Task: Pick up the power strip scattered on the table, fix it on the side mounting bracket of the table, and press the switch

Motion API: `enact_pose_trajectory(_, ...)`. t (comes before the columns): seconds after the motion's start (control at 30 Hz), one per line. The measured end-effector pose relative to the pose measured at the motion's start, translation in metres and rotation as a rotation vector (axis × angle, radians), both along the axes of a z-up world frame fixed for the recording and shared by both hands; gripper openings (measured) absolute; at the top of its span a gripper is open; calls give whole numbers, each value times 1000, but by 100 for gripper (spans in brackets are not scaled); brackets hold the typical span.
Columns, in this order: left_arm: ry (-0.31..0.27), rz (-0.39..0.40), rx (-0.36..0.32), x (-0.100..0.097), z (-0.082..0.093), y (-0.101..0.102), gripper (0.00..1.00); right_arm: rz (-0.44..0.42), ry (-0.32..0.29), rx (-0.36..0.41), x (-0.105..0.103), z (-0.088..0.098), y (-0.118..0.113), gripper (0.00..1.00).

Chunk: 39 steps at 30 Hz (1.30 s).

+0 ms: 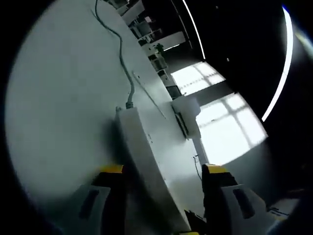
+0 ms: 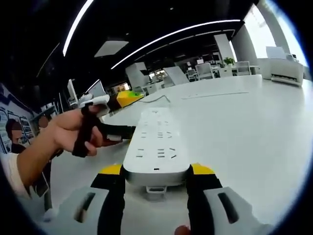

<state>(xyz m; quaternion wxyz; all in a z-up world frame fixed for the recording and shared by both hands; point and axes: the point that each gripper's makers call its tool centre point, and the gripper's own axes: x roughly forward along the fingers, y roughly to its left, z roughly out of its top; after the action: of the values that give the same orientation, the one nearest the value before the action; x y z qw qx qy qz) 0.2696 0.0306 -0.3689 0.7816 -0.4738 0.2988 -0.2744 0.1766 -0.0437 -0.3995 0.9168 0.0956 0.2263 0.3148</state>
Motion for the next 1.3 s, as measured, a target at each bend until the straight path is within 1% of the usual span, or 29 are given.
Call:
enact_pose_trajectory(0.13,-3,-17,11,0,0,-7,64,0,-4,-3,0,0,0,46)
enact_pose_trajectory(0.23,3,-13,13,2,0,-5,65,0,-1,1,0,0,0,46)
enact_pose_trajectory(0.63,27,7,22,4,-6,-2,57,-5,-8,0,0,0,0,46)
enact_pose_trajectory(0.77,34,16,19,8,-7,1,55,-3,-7,1,0,0,0,46)
enact_pose_trajectory(0.97,68,29,2,8,-14,4,46,-2,-10,0,0,0,0,46)
enact_pose_trajectory(1.03,77,28,5,6,-15,4,41,-2,-10,-1,0,0,1,46)
enact_pose_trajectory(1.07,78,28,9,6,-17,4,40,-2,-10,1,0,0,0,46)
enact_pose_trajectory(1.17,85,37,-11,8,-18,5,38,-3,-11,0,0,0,0,46)
enact_pose_trajectory(1.3,90,40,0,9,-20,6,33,-3,-12,-2,0,0,1,46)
